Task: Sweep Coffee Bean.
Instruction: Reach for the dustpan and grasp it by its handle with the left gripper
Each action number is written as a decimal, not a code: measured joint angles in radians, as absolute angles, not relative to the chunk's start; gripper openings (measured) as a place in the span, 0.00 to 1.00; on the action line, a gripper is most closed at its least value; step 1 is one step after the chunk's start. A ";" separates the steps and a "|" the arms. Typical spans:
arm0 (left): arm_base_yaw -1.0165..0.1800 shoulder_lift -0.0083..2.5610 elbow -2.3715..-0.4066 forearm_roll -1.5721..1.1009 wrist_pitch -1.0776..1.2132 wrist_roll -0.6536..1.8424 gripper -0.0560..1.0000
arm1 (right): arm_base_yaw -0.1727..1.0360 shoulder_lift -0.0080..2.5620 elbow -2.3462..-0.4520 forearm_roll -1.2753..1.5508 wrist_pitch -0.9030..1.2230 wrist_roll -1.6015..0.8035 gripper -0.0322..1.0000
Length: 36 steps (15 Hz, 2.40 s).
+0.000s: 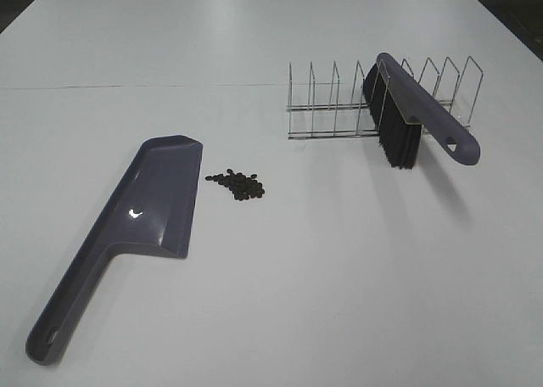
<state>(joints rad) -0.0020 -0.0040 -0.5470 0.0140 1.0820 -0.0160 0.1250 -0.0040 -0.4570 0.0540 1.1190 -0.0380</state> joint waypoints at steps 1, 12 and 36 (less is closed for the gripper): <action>-0.002 -0.004 -0.583 0.015 1.073 -0.016 0.99 | 0.125 -0.004 -0.457 0.050 1.119 -0.038 0.69; -0.002 -0.004 -0.519 -0.009 1.084 -0.016 0.99 | 0.125 -0.005 -0.454 0.048 1.113 -0.038 0.81; -0.002 -0.004 -0.519 -0.012 1.084 -0.016 0.99 | 0.125 -0.005 -0.451 0.049 1.113 -0.038 0.81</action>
